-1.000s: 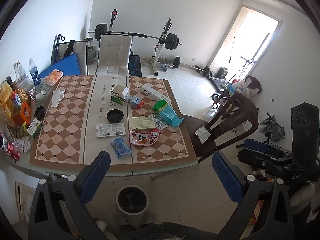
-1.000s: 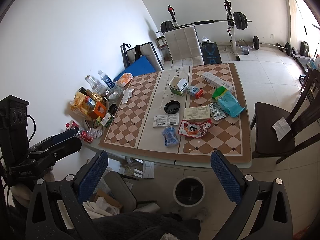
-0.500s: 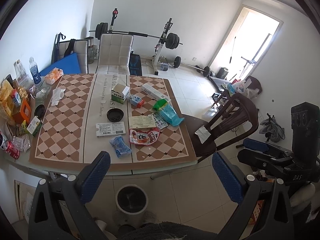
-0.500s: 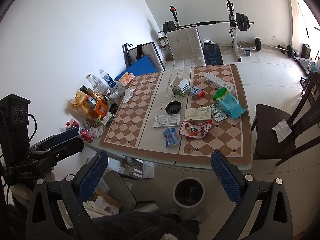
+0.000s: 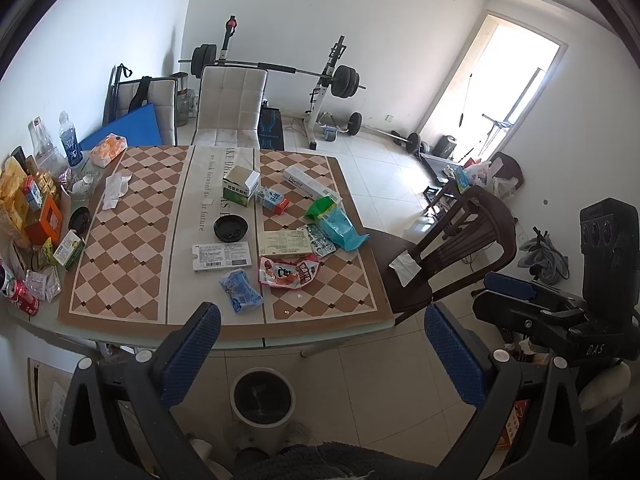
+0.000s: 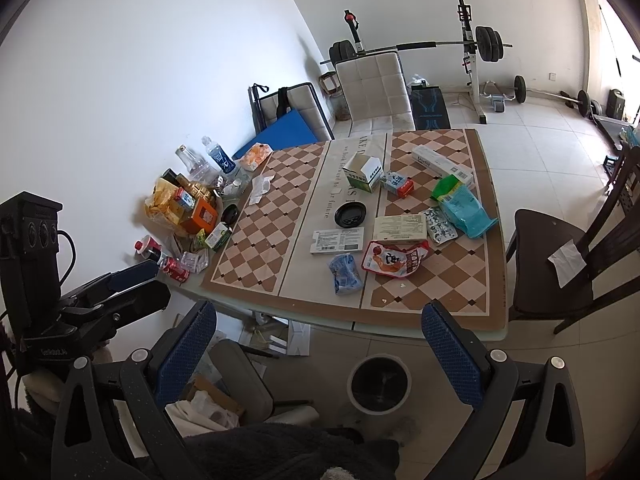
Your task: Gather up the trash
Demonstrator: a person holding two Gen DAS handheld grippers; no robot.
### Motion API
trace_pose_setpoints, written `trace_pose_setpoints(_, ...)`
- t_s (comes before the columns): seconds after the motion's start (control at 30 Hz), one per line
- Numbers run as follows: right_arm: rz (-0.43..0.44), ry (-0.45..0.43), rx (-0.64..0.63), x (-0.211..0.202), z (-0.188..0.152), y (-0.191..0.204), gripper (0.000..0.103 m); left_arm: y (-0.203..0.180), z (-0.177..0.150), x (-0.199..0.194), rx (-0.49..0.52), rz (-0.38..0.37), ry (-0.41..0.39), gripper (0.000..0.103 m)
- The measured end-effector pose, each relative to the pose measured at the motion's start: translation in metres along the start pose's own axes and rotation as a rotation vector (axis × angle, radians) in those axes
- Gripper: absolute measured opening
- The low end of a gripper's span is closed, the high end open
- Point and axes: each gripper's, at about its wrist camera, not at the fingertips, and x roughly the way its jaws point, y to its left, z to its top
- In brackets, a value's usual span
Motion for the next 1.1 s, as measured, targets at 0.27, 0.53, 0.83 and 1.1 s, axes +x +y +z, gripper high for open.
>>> trace_pose_setpoints(0.27,0.003,0.002,-0.001,0.0010,0.0009,0.0027,0.103,0.0015,-0.0043,0.0010,-0.008,0.003,0.000,0.103)
trace_pose_setpoints(0.53,0.001,-0.001,0.003,0.0008,-0.0004,0.0026,0.103,0.0019,-0.0023,0.0015,-0.005,0.000,0.001,0.103)
trace_pose_setpoints(0.83,0.001,0.000,0.000,0.0011,-0.0001,0.0022,0.103,0.0035,-0.0067,0.0039,-0.007,-0.001,0.004,0.103)
trace_pose_setpoints(1.1,0.001,0.000,0.009,0.0022,0.0006,0.0034,0.103,-0.0008,-0.0065,0.0035,0.004,-0.005,0.011,0.103)
